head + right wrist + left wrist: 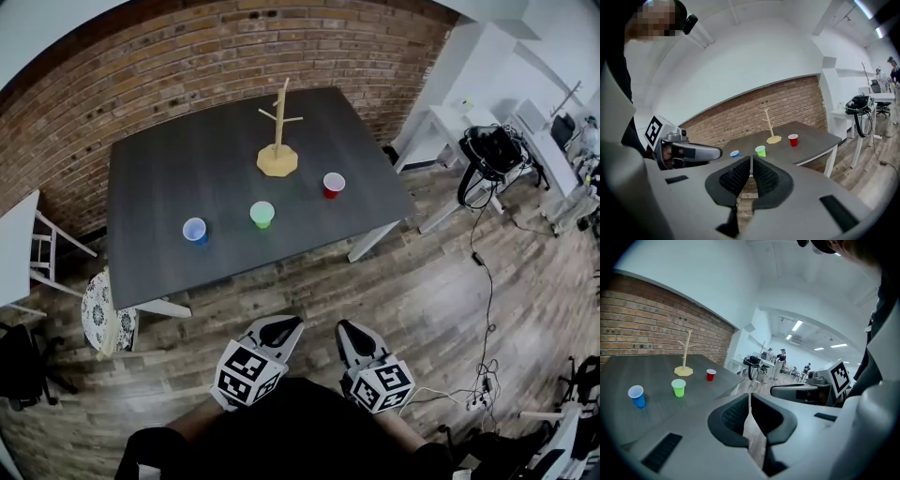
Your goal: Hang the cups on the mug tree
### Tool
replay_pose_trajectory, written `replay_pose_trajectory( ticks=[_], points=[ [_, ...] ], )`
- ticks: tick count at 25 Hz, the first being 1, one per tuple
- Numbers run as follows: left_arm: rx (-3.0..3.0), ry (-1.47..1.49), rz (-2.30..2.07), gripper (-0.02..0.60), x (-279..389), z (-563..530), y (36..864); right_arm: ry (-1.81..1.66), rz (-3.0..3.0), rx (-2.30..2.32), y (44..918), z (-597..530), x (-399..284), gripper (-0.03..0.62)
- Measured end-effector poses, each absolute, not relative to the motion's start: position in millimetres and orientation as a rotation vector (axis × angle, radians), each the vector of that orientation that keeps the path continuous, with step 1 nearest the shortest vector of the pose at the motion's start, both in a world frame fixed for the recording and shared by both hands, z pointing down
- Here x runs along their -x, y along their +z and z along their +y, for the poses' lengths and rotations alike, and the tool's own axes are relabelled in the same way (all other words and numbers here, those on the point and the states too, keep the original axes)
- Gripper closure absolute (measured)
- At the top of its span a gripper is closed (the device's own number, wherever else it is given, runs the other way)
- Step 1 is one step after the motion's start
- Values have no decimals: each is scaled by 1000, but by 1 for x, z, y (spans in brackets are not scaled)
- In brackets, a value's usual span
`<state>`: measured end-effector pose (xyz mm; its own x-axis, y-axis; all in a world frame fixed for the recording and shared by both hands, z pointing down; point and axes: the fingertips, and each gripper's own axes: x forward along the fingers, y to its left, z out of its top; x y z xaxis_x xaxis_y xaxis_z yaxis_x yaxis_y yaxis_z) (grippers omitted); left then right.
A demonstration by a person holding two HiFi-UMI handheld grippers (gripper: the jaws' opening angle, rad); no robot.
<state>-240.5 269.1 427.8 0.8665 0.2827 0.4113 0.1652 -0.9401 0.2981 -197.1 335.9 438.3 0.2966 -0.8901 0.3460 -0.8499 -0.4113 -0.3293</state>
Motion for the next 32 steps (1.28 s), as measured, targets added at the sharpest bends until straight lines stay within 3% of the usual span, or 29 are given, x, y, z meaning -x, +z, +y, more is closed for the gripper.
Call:
replay_pose_trajectory(
  ticks=[12, 32],
  points=[
    [-2773, 696, 393, 552, 180, 216, 436, -812, 1638, 2467, 448, 281, 142, 553],
    [-2810, 670, 41, 552, 17, 187, 431, -815, 1789, 2342, 463, 255, -66, 553]
  ],
)
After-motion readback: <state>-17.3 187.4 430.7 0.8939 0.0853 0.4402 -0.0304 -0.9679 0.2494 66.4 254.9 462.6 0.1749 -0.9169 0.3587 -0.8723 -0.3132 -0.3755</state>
